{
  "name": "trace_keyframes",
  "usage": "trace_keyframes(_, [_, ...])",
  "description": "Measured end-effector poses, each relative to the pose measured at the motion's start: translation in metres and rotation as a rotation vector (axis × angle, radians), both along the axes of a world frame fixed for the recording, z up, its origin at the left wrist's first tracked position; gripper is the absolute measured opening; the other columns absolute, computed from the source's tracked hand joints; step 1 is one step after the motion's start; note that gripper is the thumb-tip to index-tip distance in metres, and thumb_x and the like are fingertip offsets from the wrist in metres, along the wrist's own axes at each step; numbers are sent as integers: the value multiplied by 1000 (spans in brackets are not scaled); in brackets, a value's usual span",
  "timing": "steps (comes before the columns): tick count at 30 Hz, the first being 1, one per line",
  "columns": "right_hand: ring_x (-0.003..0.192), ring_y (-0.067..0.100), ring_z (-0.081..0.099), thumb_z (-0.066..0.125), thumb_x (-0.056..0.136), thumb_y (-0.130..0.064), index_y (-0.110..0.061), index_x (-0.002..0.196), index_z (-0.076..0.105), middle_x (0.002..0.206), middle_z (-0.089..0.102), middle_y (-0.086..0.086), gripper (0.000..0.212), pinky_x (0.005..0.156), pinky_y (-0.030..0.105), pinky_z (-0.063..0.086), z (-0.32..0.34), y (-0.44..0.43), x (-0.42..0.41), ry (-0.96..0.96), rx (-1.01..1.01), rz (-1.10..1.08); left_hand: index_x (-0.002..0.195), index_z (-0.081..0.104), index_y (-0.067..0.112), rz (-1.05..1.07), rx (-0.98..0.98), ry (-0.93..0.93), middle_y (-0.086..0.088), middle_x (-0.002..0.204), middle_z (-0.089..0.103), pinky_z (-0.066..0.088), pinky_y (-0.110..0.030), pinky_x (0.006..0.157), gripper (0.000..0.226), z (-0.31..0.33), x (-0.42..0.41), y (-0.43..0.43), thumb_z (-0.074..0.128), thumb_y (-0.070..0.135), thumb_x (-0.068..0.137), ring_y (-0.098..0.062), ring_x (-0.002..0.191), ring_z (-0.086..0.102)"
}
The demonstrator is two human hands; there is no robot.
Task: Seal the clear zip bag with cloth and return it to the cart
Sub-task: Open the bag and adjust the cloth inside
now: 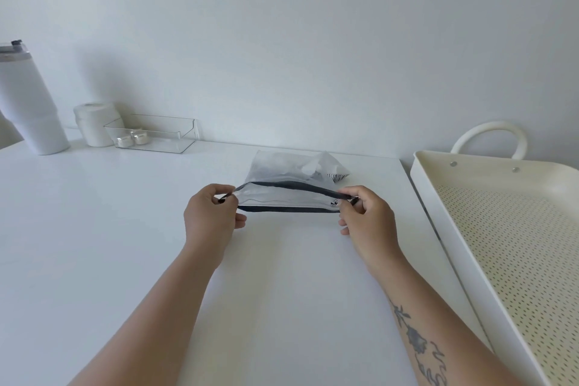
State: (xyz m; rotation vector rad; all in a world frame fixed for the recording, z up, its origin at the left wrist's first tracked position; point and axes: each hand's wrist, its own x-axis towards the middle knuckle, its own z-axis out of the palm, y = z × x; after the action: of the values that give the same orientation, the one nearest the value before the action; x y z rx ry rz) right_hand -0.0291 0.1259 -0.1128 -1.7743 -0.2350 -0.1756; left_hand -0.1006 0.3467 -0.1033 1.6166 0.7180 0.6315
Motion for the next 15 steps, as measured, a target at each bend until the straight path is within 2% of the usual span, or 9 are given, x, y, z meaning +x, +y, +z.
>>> trace_keyframes(2, [54,7,58,54,90,-9,-25,96,71,59,61,-9,25,49,18,51,1,1,-1,-9,9,38,97,66,24,48,54,8,-8,85,66,47,-22,49,22,-1,0,5,50,12,87,-9,44,64])
trace_keyframes(4, [55,4,58,55,92,-12,-24,98,73,68,66,-3,22,51,20,51,2,1,-1,7,9,74,105,66,24,77,139,38,-3,88,64,50,-27,50,25,0,-1,8,50,17,88,-11,54,63])
trace_keyframes(6, [56,4,59,55,93,-13,-23,98,73,73,68,0,21,52,21,51,3,1,-2,29,3,91,121,59,26,76,306,136,-2,111,55,53,-36,69,34,0,-1,9,53,29,88,-16,86,59])
trace_keyframes(7, [55,4,59,55,93,-13,-22,98,72,73,68,1,20,52,21,51,4,1,-2,37,3,93,129,53,28,68,436,199,-2,124,46,49,-41,82,43,0,0,6,56,36,87,-22,105,50])
trace_keyframes(9, [55,5,60,57,92,-12,-20,95,70,73,69,2,15,51,20,50,5,1,-3,53,17,108,134,44,36,17,747,201,3,142,31,30,-49,101,58,4,-2,-7,63,47,80,-26,128,27])
trace_keyframes(12, [57,8,62,63,90,-14,-17,90,67,70,72,1,5,50,20,50,8,2,-5,69,65,181,128,45,46,-259,1084,64,14,146,36,16,-47,104,66,5,-5,-35,72,56,69,-22,137,21])
trace_keyframes(15, [60,9,64,69,87,-21,-22,87,71,72,75,-1,2,52,20,50,10,3,-8,69,58,271,127,49,45,-359,1203,69,18,138,48,11,-45,105,62,1,-4,-49,75,51,71,-21,138,27])
